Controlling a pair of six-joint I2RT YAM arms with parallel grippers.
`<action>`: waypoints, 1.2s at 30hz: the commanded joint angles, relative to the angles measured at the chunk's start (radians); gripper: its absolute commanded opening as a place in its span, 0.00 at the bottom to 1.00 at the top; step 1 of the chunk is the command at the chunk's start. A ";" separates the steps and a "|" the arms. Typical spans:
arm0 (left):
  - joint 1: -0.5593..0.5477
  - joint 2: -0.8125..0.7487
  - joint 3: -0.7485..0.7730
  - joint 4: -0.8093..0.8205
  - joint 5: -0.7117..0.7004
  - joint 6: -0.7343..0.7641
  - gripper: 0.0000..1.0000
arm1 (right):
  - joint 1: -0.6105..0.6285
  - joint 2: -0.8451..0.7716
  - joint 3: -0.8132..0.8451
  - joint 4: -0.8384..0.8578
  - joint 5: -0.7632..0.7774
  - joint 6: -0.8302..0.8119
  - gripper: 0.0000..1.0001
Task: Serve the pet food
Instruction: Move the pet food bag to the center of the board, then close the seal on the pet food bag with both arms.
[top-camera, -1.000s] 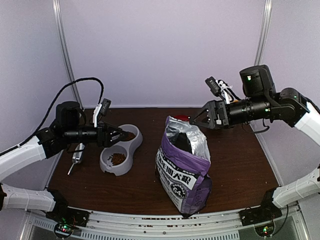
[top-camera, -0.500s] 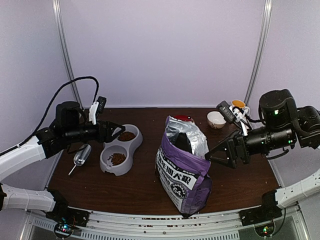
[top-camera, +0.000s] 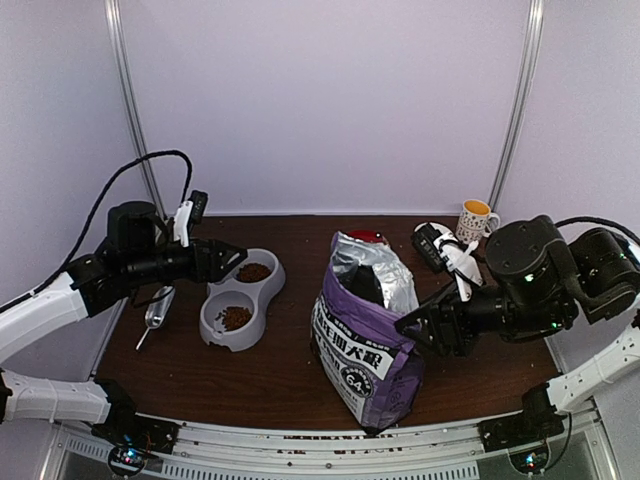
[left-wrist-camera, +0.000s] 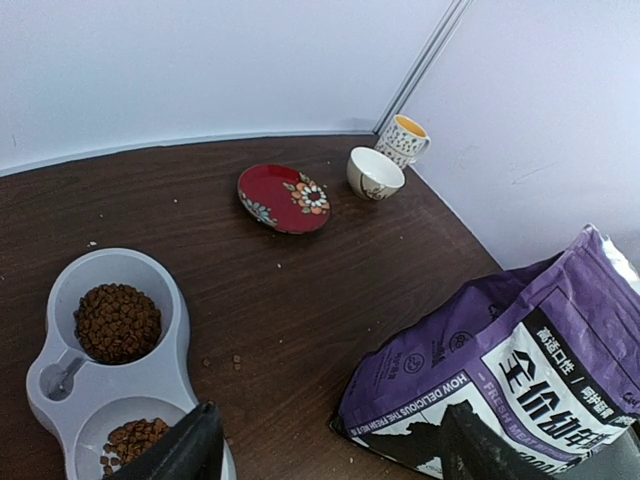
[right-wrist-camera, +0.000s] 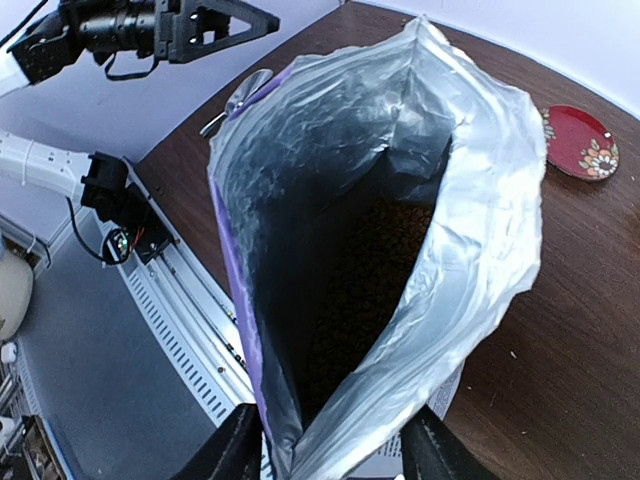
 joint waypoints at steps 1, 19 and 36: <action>-0.004 -0.026 0.027 0.000 -0.012 0.007 0.78 | 0.017 -0.001 -0.016 0.016 0.131 0.031 0.46; -0.005 -0.094 0.103 -0.210 -0.006 0.219 0.88 | -0.104 0.009 -0.002 0.093 0.090 -0.253 0.00; -0.004 -0.089 0.128 -0.212 0.226 0.536 0.92 | -0.397 -0.031 -0.143 0.275 -0.472 -0.909 0.00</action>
